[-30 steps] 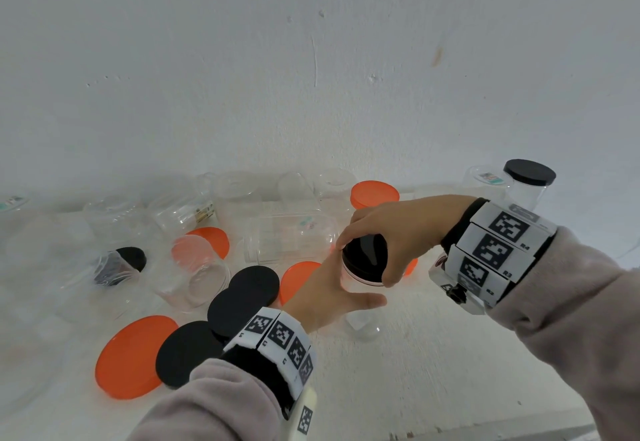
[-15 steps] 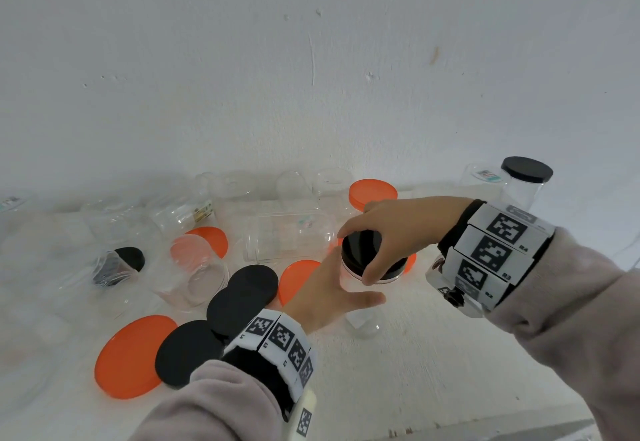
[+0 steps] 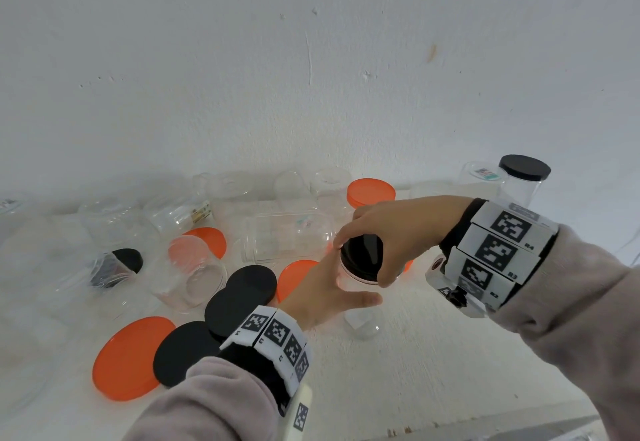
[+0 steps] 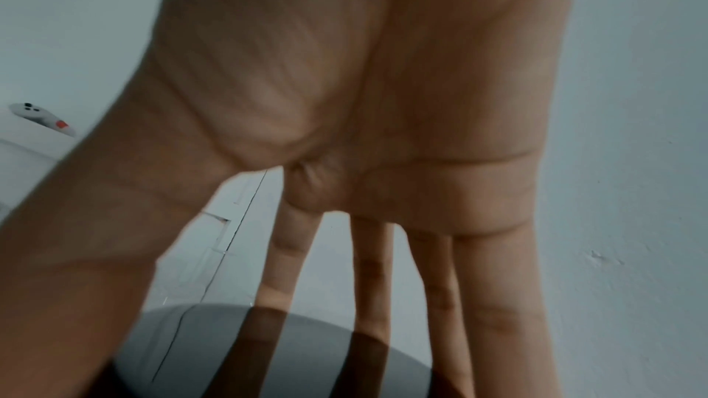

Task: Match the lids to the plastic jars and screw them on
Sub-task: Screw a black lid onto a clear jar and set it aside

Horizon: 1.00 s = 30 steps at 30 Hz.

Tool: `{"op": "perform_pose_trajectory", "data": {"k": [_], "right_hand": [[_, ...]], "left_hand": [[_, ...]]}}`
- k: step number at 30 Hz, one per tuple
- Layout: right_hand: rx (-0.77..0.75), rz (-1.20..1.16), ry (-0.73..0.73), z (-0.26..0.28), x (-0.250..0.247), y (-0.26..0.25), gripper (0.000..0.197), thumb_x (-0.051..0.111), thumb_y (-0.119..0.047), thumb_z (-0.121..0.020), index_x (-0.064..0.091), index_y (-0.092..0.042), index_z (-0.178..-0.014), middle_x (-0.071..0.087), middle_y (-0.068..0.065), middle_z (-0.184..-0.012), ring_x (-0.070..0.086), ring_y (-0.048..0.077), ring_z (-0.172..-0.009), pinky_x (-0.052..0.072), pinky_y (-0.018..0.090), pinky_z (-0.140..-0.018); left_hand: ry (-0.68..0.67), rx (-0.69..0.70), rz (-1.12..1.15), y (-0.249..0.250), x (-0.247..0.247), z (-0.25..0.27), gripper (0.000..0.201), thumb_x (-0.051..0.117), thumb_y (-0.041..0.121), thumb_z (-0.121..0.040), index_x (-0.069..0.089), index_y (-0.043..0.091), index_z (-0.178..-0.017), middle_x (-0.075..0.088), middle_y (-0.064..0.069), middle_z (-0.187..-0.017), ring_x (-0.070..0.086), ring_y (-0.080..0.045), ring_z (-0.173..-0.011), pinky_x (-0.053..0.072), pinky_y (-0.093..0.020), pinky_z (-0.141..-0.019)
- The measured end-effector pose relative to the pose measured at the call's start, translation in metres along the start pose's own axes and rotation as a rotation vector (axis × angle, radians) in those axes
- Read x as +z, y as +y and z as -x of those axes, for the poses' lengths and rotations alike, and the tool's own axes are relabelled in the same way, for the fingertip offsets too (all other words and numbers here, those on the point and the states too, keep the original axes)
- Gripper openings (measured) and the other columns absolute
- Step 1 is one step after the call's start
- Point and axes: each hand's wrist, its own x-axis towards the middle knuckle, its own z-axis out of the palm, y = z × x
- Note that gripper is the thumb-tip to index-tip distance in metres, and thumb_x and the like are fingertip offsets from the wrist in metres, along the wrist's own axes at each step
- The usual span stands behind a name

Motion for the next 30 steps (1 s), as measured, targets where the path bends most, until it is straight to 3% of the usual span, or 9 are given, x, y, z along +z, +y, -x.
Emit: {"op": "perform_pose_trajectory", "data": {"k": [5,9,14,21,25,30], "right_hand": [[0.006,-0.021,-0.009,-0.0007,-0.0004,0.0001,0.074,0.077,-0.034,-0.073,0.041,-0.047,-0.136,0.041,-0.01,-0.121,0.043,0.013,-0.112,0.048,0.04,-0.094],[0.031,-0.04,0.011,-0.0011,0.0003,0.0011,0.073,0.077,-0.044,-0.071,0.041,-0.047,-0.135,0.042,-0.011,-0.121,0.043,0.015,-0.114,0.049,0.037,-0.091],[0.094,-0.062,0.03,-0.0034,0.0017,-0.0008,0.069,0.072,-0.06,-0.064,0.044,-0.048,-0.127,0.049,-0.012,-0.108,0.064,0.023,-0.097,0.057,0.038,-0.08],[0.153,-0.08,0.039,-0.0047,0.0035,-0.0034,0.069,0.067,-0.07,-0.055,0.046,-0.049,-0.117,0.053,-0.008,-0.107,0.068,0.023,-0.087,0.058,0.038,-0.076],[0.147,-0.098,0.07,-0.0031,0.005,-0.0038,0.067,0.07,-0.066,-0.058,0.047,-0.047,-0.118,0.052,-0.007,-0.108,0.066,0.023,-0.091,0.058,0.039,-0.077],[0.061,-0.072,0.055,0.0003,0.0024,-0.0017,0.069,0.079,-0.048,-0.066,0.045,-0.048,-0.126,0.045,-0.012,-0.114,0.045,0.011,-0.107,0.05,0.037,-0.088]], "left_hand": [[0.007,-0.003,0.021,-0.0013,0.0027,0.0016,0.098,0.082,0.045,-0.069,0.021,0.037,-0.146,0.041,0.035,-0.121,0.039,0.006,-0.12,0.027,-0.005,-0.089],[0.009,-0.007,0.037,0.0004,0.0041,0.0034,0.096,0.083,0.044,-0.068,0.022,0.041,-0.143,0.041,0.033,-0.124,0.037,0.004,-0.123,0.028,-0.014,-0.097],[0.013,-0.001,0.041,0.0032,0.0044,0.0057,0.087,0.082,0.04,-0.07,0.027,0.043,-0.138,0.047,0.02,-0.135,0.042,-0.001,-0.126,0.032,-0.022,-0.103],[0.019,0.008,0.028,0.0065,0.0044,0.0075,0.085,0.082,0.039,-0.071,0.029,0.041,-0.138,0.049,0.017,-0.135,0.044,-0.003,-0.125,0.034,-0.023,-0.103],[0.028,0.014,0.028,0.0055,0.0056,0.0076,0.082,0.082,0.039,-0.071,0.03,0.044,-0.134,0.05,0.019,-0.134,0.044,-0.001,-0.124,0.034,-0.021,-0.102],[0.017,0.006,0.004,0.0033,0.0045,0.0065,0.089,0.081,0.045,-0.07,0.028,0.039,-0.14,0.048,0.02,-0.134,0.044,-0.001,-0.124,0.033,-0.021,-0.103]]}}
